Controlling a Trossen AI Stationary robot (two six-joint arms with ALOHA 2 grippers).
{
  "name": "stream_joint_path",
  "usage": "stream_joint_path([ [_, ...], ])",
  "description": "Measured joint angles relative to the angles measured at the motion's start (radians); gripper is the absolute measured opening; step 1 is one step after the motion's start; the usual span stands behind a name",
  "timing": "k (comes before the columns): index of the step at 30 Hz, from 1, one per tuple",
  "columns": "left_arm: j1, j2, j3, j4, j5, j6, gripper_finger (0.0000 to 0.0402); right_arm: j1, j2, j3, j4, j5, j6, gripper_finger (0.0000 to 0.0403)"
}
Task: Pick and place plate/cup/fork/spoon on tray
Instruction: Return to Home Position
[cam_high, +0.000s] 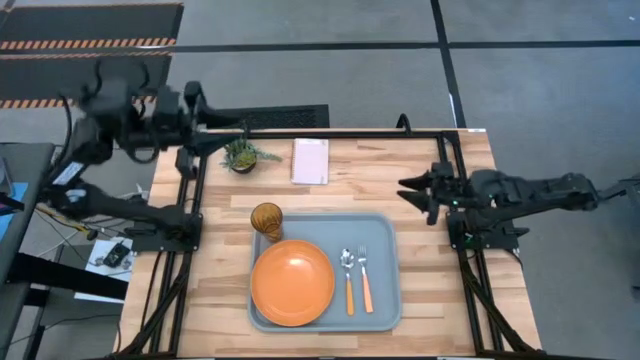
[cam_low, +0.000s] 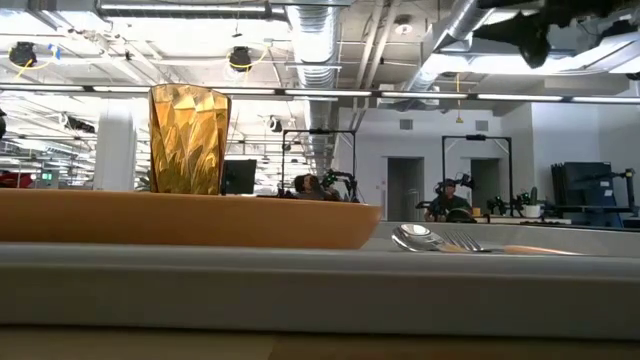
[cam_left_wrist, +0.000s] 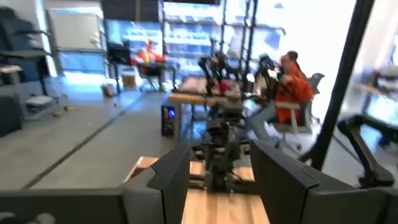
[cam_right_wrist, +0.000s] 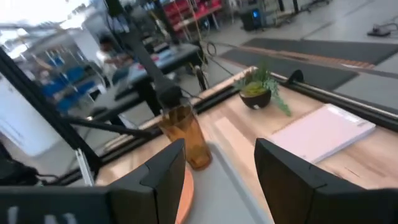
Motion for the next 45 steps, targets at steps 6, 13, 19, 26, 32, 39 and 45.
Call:
stream_joint_path([
  [6,0.001,-0.296,-0.469,0.228,-0.03,-0.076,0.0158,0.068,-0.119,-0.096,0.039,0.103,0.0,0.0214],
  [13,0.001,-0.658,-0.938,0.566,-0.066,-0.218,0.0157,0.1,-0.222,-0.235,0.075,0.179,0.024,0.0214],
  [19,0.001,-0.886,-1.181,0.616,-0.069,-0.285,0.0157,0.129,-0.274,-0.341,0.19,0.182,0.0,0.0214],
  [26,0.001,-1.054,-1.354,0.628,-0.066,-0.341,0.0157,0.133,-0.318,-0.436,0.237,0.182,0.007,0.0214],
  [32,0.001,-1.023,-1.421,0.638,-0.064,-0.354,0.0157,0.133,-0.336,-0.503,0.292,0.182,0.009,0.0214],
  [39,0.001,-1.052,-1.497,0.706,-0.049,-0.342,0.0157,0.133,-0.344,-0.551,0.362,0.183,-0.007,0.0214],
  [45,0.0,-1.05,-1.561,0.736,-0.05,-0.35,0.0157,0.13,-0.343,-0.551,0.352,0.182,-0.051,0.0214],
])
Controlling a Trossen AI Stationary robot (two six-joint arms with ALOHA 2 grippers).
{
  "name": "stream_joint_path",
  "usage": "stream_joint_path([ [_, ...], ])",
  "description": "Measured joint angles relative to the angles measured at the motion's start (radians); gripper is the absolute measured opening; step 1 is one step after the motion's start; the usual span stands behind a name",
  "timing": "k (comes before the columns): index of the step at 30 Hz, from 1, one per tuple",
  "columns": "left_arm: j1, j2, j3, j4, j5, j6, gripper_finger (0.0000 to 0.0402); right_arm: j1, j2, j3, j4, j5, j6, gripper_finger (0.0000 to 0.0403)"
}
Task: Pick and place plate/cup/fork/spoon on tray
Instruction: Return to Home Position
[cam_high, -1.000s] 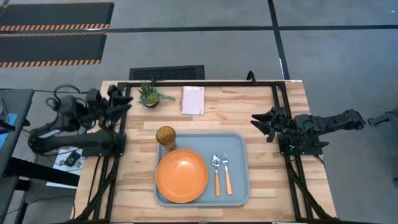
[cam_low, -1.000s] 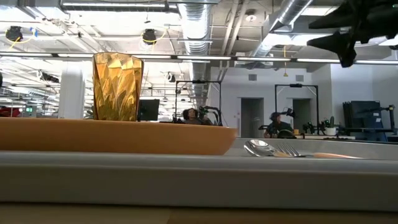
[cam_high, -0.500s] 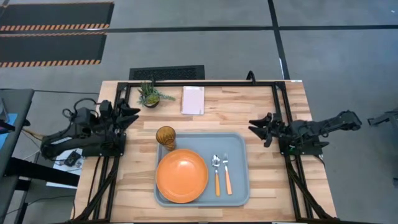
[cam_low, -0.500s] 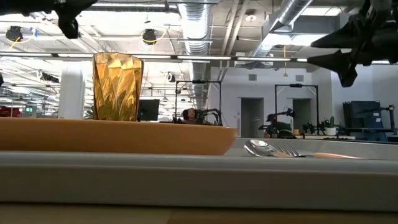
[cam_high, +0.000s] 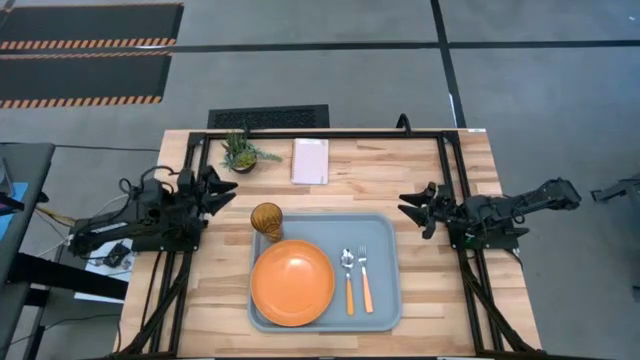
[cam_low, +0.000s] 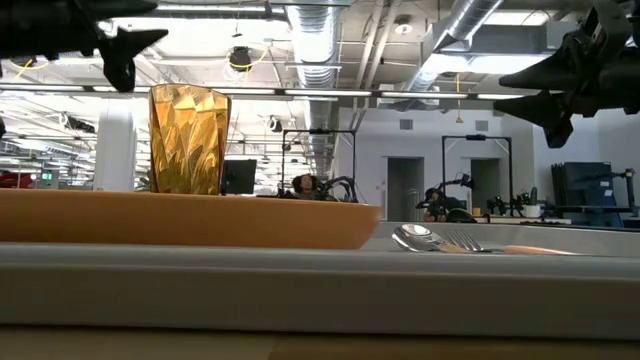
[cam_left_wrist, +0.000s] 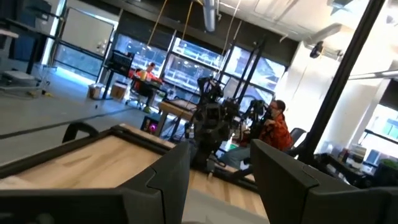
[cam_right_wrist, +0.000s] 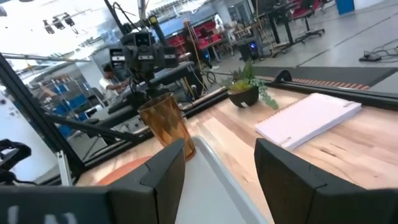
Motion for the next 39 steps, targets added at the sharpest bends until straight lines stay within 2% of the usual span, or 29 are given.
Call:
stream_joint_path([
  [10,-0.003,0.0,-0.073,0.097,0.0,-0.003,0.0157,-0.007,0.0,-0.001,-0.01,0.0,-0.01,0.0214],
  [17,-0.046,0.0,-0.118,0.119,-0.024,-0.007,0.0157,-0.007,0.0,-0.002,-0.024,0.0,-0.01,0.0214],
  [27,-0.108,0.0,-0.152,0.132,-0.105,0.008,0.0157,-0.007,0.0,-0.002,-0.052,0.0,-0.01,0.0214],
  [39,-0.112,0.0,-0.153,0.131,-0.21,0.008,0.0157,-0.006,0.0,-0.003,-0.089,0.0,-0.002,0.0214],
])
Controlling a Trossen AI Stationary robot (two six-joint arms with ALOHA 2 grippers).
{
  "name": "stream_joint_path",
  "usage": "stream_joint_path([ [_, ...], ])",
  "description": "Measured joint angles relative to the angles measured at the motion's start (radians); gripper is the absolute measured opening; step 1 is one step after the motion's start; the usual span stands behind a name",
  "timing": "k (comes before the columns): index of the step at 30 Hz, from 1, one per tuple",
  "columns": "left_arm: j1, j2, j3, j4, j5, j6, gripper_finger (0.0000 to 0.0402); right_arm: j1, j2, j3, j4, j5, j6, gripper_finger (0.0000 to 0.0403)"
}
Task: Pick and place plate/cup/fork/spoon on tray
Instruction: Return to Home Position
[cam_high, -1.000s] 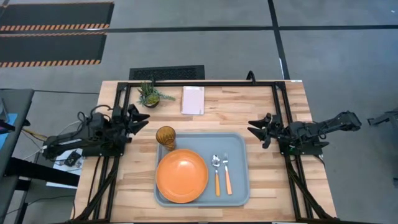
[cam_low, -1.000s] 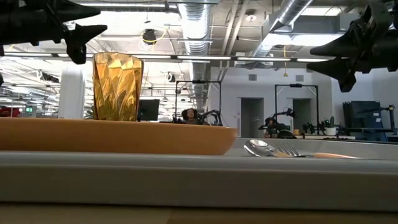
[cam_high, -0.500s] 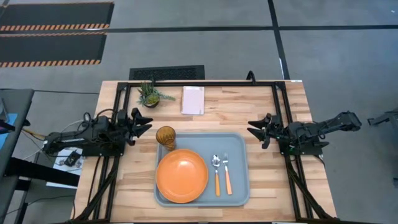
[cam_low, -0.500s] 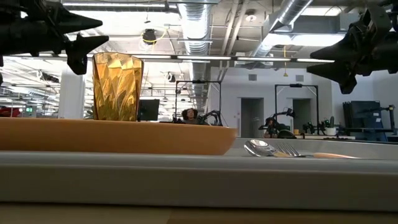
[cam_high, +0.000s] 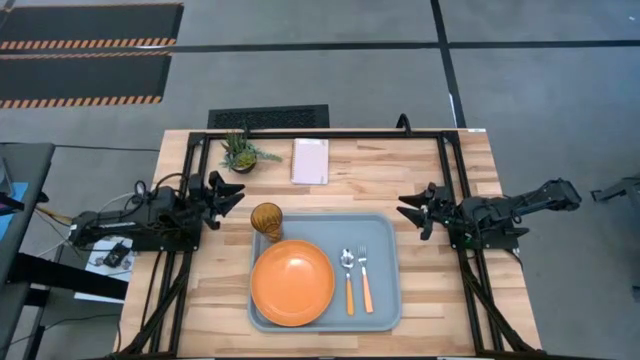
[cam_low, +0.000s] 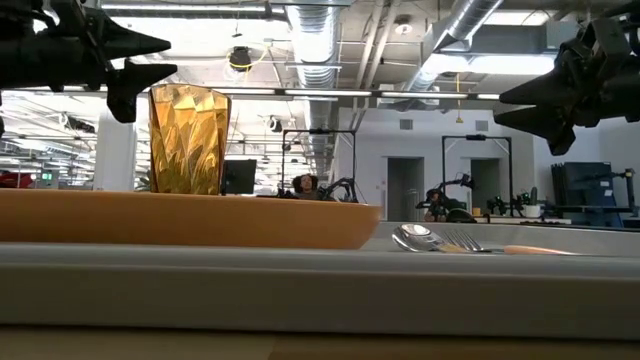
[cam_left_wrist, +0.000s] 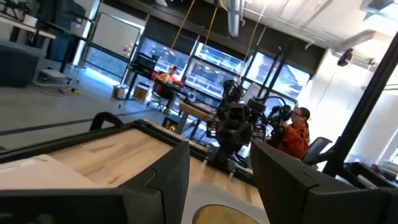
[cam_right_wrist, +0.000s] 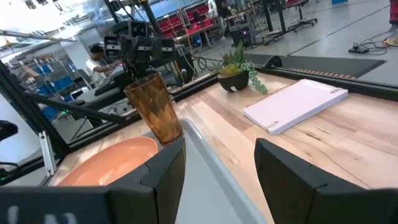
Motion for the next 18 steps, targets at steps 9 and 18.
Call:
stream_joint_path([
  [9,0.0,0.0,-0.002,-0.051,0.0,0.0,0.0157,0.0,0.0,0.0,0.0,0.0,0.0,0.0214],
  [18,0.0,0.006,0.006,-0.19,0.017,-0.001,0.0157,0.0,0.0,0.0,0.0,-0.001,0.0,0.0214],
])
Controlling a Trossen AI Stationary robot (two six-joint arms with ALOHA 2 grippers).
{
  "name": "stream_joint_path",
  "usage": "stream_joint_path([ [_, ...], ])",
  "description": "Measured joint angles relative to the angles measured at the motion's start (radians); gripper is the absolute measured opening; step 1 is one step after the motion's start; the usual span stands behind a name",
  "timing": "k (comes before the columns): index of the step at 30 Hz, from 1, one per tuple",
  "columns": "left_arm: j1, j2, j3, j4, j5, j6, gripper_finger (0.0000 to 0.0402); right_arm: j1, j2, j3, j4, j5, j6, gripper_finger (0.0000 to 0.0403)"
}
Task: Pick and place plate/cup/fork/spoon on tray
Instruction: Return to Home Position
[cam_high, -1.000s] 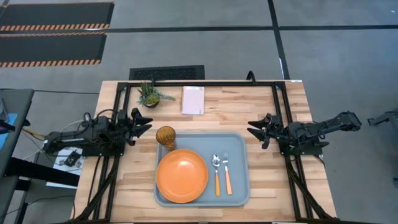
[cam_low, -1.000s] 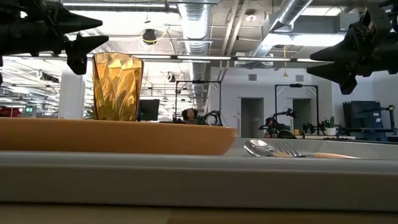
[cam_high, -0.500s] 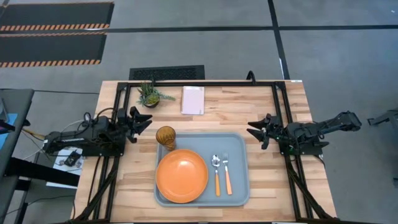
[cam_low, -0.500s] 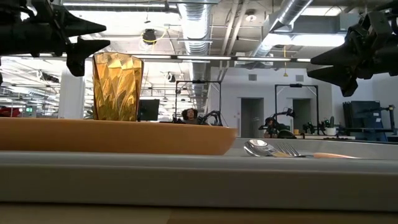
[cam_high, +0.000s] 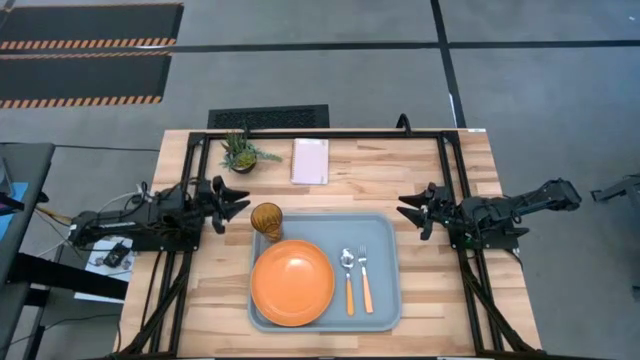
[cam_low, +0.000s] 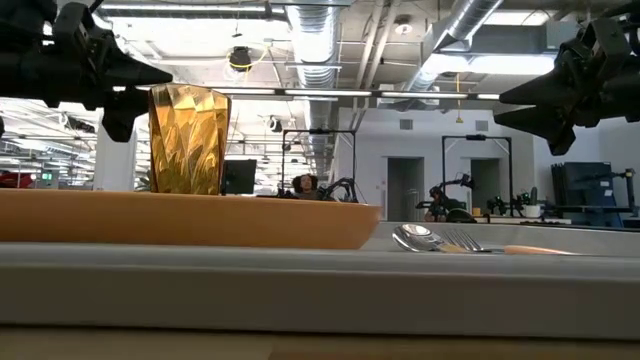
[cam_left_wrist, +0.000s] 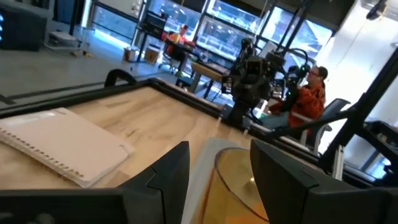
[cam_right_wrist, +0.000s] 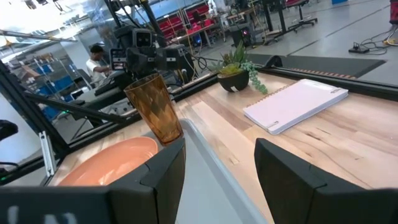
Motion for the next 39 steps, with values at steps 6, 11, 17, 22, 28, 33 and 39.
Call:
stream_joint_path([
  [6,0.0,0.001,0.003,-0.008,0.002,0.0,0.0157,0.0,0.0,0.0,0.0,-0.001,0.0,0.0214],
  [11,0.0,0.001,0.004,-0.011,0.001,0.0,0.0157,0.0,0.0,0.0,0.0,-0.001,0.0,0.0214],
  [17,0.0,0.001,0.006,-0.014,0.001,0.001,0.0157,0.0,0.0,0.0,0.0,-0.001,0.0,0.0214],
  [22,0.0,0.001,0.006,-0.015,0.0,0.001,0.0157,0.0,0.0,0.0,0.0,-0.001,0.0,0.0214],
  [28,0.0,0.001,0.007,-0.016,-0.001,0.001,0.0157,0.0,0.0,0.0,0.0,-0.001,0.0,0.0214],
  [33,0.0,0.001,0.007,-0.016,-0.001,0.001,0.0157,0.0,0.0,0.0,-0.001,-0.001,0.0,0.0214],
  [39,0.0,0.001,0.007,-0.016,-0.001,0.001,0.0158,0.0,0.0,0.0,-0.001,-0.001,0.001,0.0214],
])
